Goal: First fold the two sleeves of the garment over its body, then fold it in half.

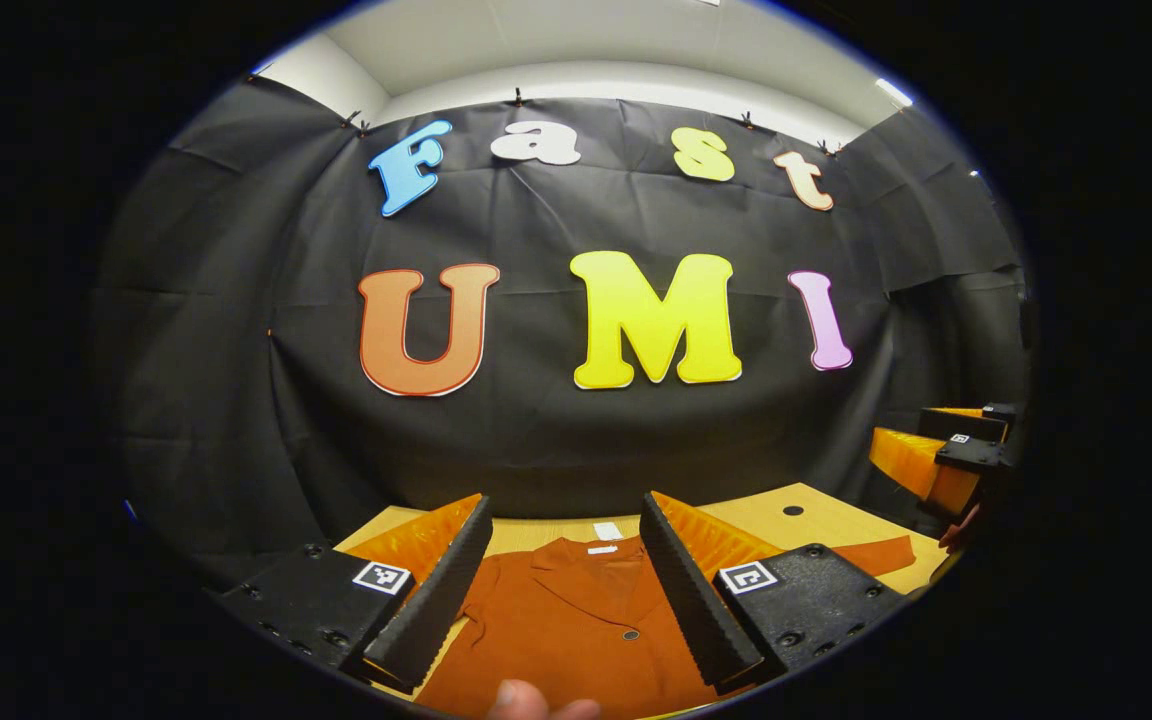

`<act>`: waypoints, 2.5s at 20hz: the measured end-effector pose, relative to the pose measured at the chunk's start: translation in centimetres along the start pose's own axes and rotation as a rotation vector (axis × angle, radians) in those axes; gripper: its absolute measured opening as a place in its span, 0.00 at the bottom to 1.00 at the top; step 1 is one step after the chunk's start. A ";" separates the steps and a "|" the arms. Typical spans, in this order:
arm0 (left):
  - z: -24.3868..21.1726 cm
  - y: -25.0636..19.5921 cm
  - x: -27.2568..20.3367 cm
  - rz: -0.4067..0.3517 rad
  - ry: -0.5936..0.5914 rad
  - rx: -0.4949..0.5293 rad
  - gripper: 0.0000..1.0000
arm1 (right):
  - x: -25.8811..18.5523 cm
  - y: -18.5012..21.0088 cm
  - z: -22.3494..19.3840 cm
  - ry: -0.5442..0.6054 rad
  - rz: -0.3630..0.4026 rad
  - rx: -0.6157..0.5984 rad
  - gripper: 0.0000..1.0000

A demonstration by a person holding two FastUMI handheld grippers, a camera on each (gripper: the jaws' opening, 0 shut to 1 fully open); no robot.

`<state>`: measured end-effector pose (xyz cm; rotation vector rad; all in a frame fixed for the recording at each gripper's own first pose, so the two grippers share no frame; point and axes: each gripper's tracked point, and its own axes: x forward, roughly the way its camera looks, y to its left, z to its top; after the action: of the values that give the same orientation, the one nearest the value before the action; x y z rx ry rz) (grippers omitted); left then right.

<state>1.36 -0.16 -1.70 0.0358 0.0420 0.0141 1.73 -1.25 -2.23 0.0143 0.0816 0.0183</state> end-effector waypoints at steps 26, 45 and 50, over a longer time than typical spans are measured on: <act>-3.8 -3.0 1.9 -0.008 0.146 0.047 0.96 | 2.3 -24.6 -19.2 0.428 -0.414 0.199 0.96; -5.7 -1.5 2.0 0.153 0.266 0.056 0.99 | 3.4 -30.4 -34.4 0.716 -0.508 0.214 0.74; -5.8 0.9 1.7 0.180 0.272 0.042 0.99 | 3.2 -30.7 -33.9 0.703 -0.513 0.273 0.34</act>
<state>2.78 0.93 -7.56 0.0791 0.3111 0.1986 2.68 -31.42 -36.73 0.2597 0.7884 -0.5041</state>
